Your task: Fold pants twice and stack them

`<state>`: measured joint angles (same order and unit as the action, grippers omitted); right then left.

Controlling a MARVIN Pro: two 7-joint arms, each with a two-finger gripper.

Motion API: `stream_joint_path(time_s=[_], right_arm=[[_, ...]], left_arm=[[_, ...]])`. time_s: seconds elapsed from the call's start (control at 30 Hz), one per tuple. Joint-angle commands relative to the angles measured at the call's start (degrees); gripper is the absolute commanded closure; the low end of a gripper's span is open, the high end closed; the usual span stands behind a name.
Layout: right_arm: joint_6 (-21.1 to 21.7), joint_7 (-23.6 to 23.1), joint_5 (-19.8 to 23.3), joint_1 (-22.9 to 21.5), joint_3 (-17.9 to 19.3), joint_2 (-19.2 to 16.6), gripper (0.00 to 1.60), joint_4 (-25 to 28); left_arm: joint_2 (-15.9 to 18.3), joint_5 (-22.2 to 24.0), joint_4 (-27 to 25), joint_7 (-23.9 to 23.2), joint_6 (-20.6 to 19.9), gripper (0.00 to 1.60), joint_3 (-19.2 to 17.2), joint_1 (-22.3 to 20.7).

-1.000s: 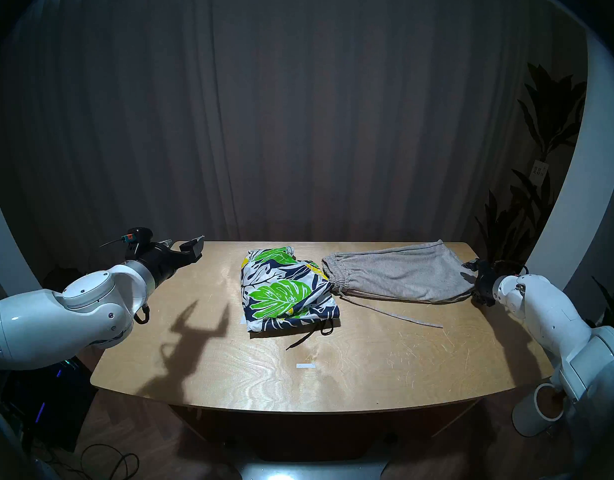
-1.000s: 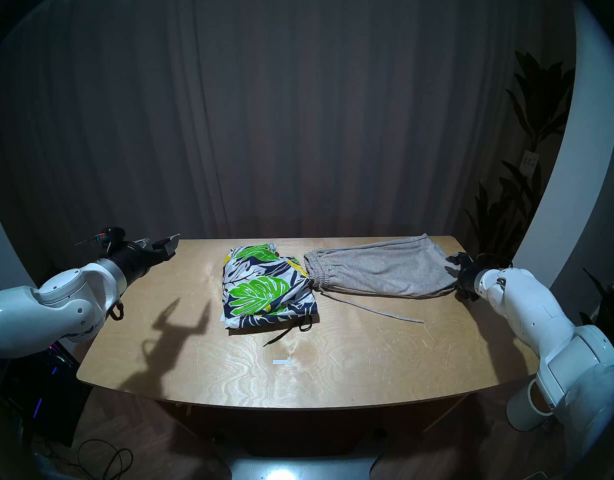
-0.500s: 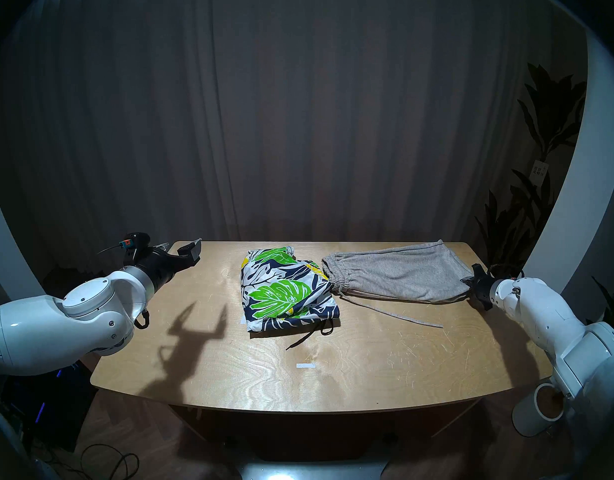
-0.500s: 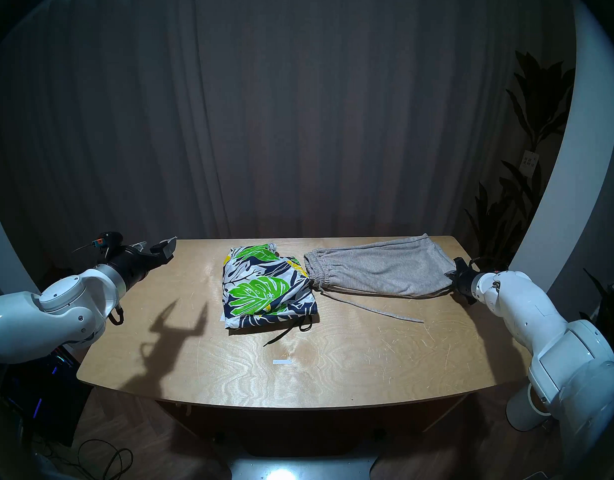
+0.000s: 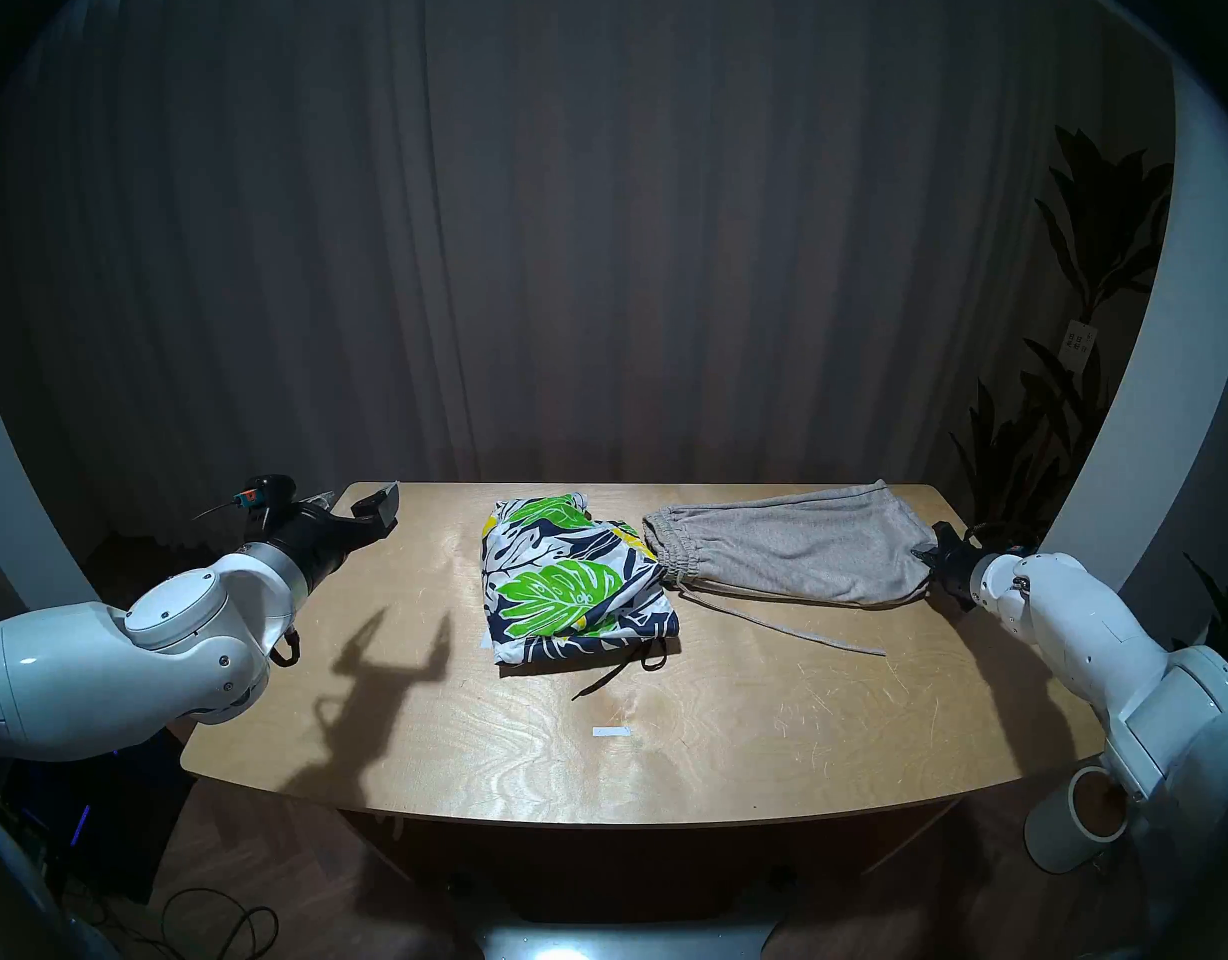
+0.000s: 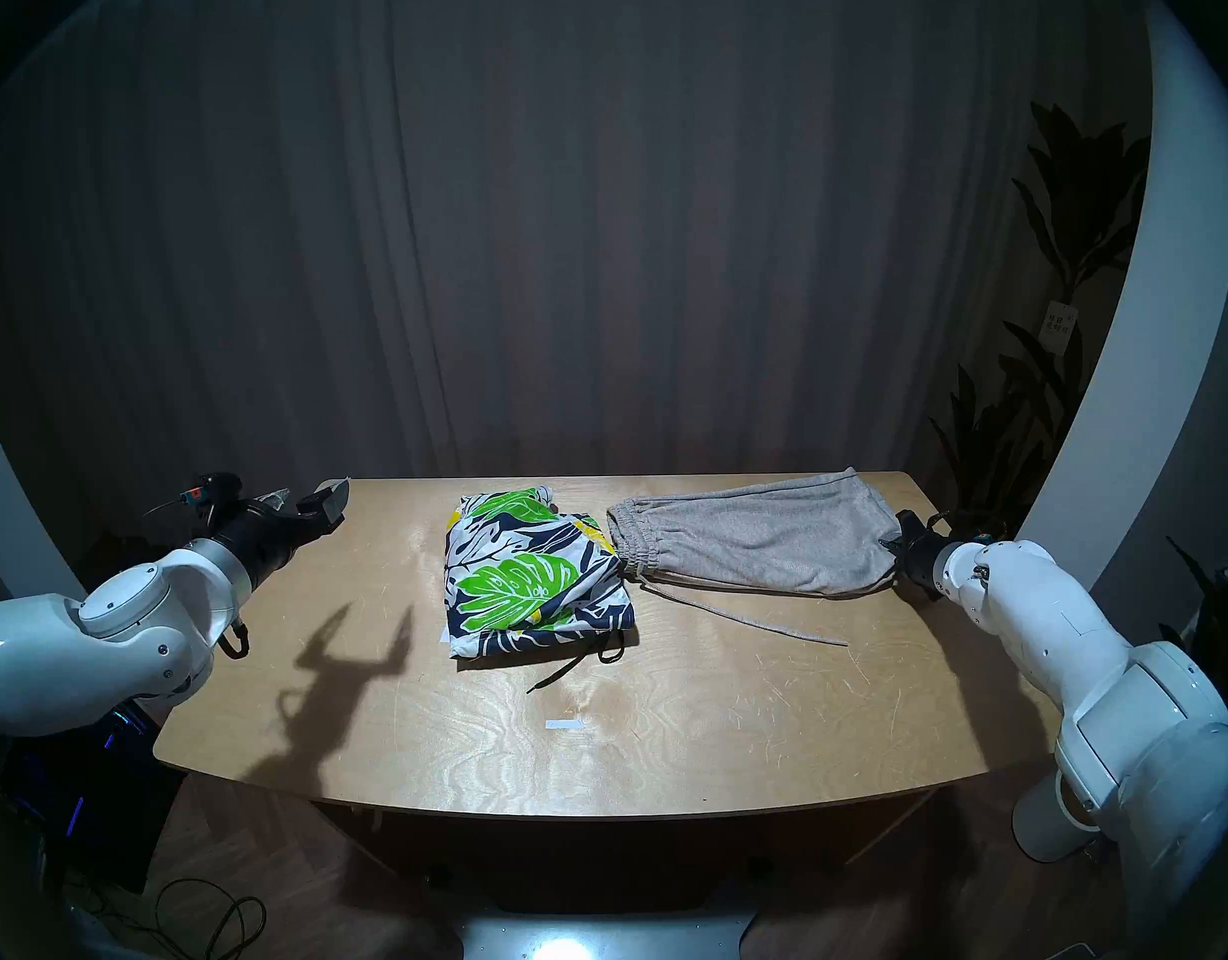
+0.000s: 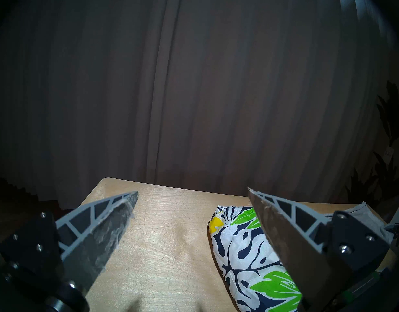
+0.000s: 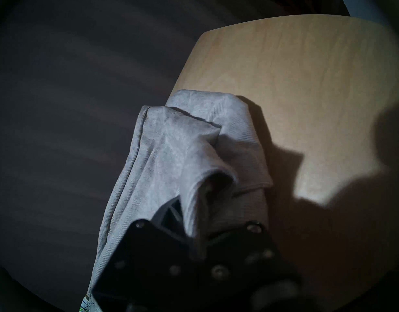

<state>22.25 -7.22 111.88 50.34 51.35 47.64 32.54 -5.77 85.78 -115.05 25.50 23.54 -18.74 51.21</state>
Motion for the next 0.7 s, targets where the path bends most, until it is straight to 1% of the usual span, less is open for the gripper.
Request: stream_joint_path(time_s=[0.0, 0.1, 0.23, 0.33, 0.67], right_arm=[[0.14, -1.95, -0.74, -2.46, 0.47, -1.29, 1.60, 3.02], [1.00, -2.43, -1.37, -2.80, 0.34, -1.86, 1.60, 3.85], [1.15, -3.15, -2.16, -3.16, 0.37, -2.27, 1.60, 5.16], [2.34, -3.27, -2.78, -3.86, 0.23, -2.45, 1.60, 6.34], [3.28, -2.48, -5.55, -6.38, -0.60, -0.52, 1.60, 8.39]], left_arm=[[0.02, 0.05, 0.34, -0.26, 1.94, 0.00, -1.44, 0.01], [0.03, 0.15, 0.59, -0.38, 2.51, 0.00, -1.57, 0.42], [0.03, 0.40, 0.87, -0.51, 3.41, 0.00, -1.62, 1.05], [0.03, 0.50, 1.16, -0.55, 4.07, 0.00, -1.61, 1.42], [0.04, 0.81, 2.05, -0.48, 6.72, 0.00, -1.61, 2.80]])
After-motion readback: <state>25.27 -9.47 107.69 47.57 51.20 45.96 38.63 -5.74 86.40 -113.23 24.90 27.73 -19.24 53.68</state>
